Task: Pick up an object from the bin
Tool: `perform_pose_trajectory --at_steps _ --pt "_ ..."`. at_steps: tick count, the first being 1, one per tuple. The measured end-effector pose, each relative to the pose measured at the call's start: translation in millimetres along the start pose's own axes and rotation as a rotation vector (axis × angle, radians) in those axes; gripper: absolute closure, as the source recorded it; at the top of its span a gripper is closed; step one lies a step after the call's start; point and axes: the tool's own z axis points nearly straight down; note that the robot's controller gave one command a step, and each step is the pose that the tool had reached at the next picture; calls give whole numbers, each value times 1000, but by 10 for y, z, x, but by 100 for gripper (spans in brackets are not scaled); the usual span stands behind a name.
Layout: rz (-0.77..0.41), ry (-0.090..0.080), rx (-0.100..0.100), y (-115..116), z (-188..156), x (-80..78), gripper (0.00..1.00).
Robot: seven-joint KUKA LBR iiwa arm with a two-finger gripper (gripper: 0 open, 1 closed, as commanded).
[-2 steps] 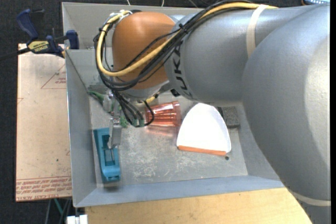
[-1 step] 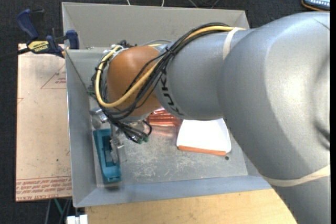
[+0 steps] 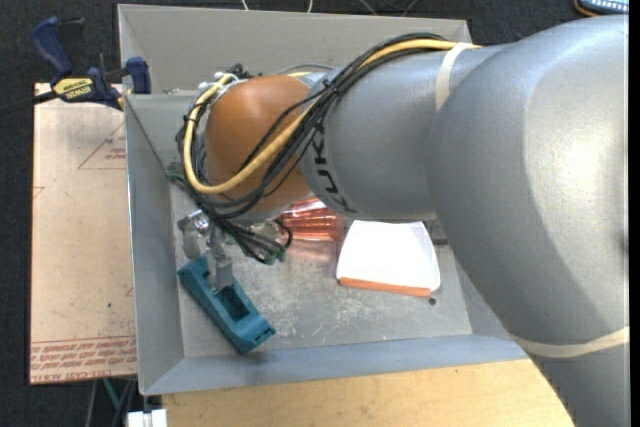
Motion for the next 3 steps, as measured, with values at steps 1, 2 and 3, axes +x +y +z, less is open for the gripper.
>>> perform_pose_trajectory --at_steps 1,2,3 --pt "0 0 0 -1 0 0 100" --pt "-4 15 -1 -7 -158 4 100" --pt "-188 3 -4 -46 330 -94 0"
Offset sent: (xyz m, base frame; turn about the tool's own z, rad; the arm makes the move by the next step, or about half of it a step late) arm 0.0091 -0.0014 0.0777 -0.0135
